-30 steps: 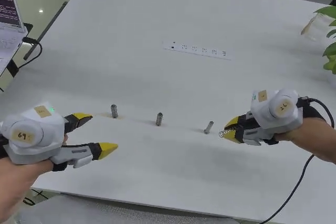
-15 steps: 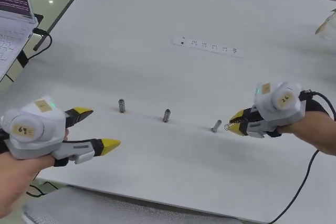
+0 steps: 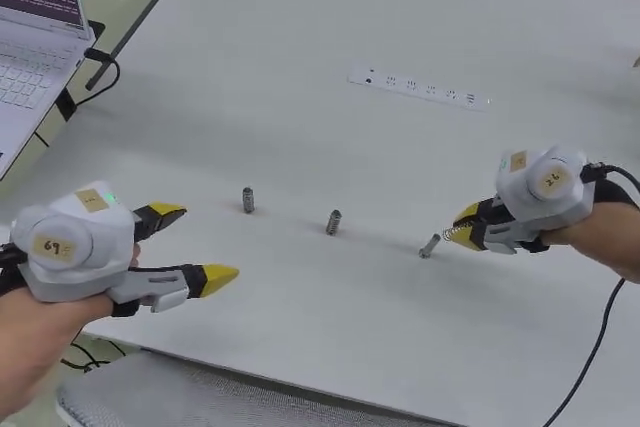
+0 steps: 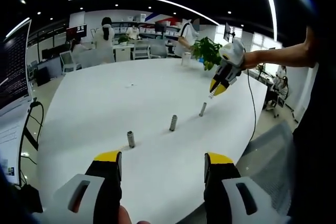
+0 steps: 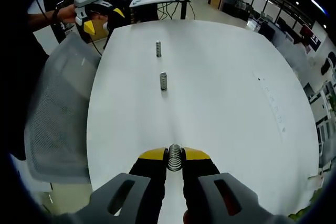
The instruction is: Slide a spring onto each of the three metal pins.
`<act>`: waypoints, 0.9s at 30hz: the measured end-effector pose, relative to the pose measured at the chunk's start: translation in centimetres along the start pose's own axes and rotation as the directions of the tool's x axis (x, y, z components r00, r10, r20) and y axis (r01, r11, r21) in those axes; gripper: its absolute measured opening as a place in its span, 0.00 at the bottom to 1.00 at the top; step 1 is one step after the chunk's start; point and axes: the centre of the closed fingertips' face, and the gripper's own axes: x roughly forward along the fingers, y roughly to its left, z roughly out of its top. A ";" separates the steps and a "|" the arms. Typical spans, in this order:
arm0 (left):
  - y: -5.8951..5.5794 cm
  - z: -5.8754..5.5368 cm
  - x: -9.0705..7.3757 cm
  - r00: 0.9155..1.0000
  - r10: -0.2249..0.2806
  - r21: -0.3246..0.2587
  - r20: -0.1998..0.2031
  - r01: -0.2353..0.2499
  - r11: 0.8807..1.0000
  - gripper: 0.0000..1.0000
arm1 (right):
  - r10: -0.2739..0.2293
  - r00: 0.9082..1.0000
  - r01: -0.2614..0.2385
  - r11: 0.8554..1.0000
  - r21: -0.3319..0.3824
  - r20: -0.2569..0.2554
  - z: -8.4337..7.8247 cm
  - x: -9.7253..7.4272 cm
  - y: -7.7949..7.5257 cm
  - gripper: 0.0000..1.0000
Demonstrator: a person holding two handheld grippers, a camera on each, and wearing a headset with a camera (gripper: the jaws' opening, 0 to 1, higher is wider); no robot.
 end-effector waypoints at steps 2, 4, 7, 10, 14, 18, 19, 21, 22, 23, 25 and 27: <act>0.1 0.1 -0.1 1.000 0.004 -0.003 0.000 -0.004 1.000 0.59 | 0.007 1.000 -0.007 1.000 -0.003 -0.007 -0.1 0.2 -0.1 0.09; 0.2 0.1 -0.1 1.000 0.006 -0.007 0.002 -0.006 1.000 0.59 | 0.011 1.000 -0.011 1.000 -0.008 -0.015 -0.2 0.5 -0.3 0.09; 0.3 0.1 -0.1 1.000 0.009 -0.008 -0.003 -0.009 1.000 0.59 | 0.017 0.999 -0.018 1.000 -0.020 -0.029 -0.5 1.0 -0.3 0.09; 0.4 0.1 -0.2 1.000 0.013 -0.012 -0.005 -0.013 1.000 0.59 | 0.024 0.999 -0.025 0.999 -0.024 -0.038 -0.6 1.5 -0.4 0.09; 0.6 0.1 -0.2 1.000 0.019 -0.018 -0.006 -0.019 1.000 0.59 | 0.033 0.998 -0.035 0.999 -0.037 -0.054 -0.8 2.1 -0.5 0.09; 0.6 -0.1 -0.4 1.000 0.023 -0.022 -0.014 -0.024 0.999 0.59 | 0.041 0.997 -0.044 0.998 -0.045 -0.063 -0.8 2.4 -0.5 0.09; 0.6 -0.1 -0.5 1.000 0.024 -0.023 -0.014 -0.024 0.999 0.59 | 0.044 0.997 -0.047 0.998 -0.045 -0.064 -0.8 2.5 -0.4 0.09; 0.6 -0.2 -0.6 1.000 0.026 -0.025 -0.016 -0.027 0.999 0.58 | 0.048 0.996 -0.052 0.997 -0.049 -0.069 -0.7 2.6 -0.2 0.09; 0.6 -0.3 -0.6 0.999 0.027 -0.029 -0.017 -0.028 0.999 0.58 | 0.053 0.996 -0.057 0.997 -0.052 -0.074 -0.7 2.6 0.0 0.09; 0.7 -0.4 -0.7 0.999 0.028 -0.031 -0.019 -0.029 0.999 0.58 | 0.055 0.995 -0.060 0.997 -0.055 -0.077 -0.7 2.7 0.1 0.09; 0.7 -0.5 -0.7 0.999 0.030 -0.031 -0.022 -0.031 0.999 0.58 | 0.058 0.995 -0.063 0.996 -0.060 -0.082 -0.8 2.8 0.1 0.09; 0.7 -0.5 -0.8 0.999 0.033 -0.035 -0.021 -0.034 0.999 0.58 | 0.060 0.994 -0.066 0.996 -0.067 -0.092 -0.8 3.0 0.2 0.09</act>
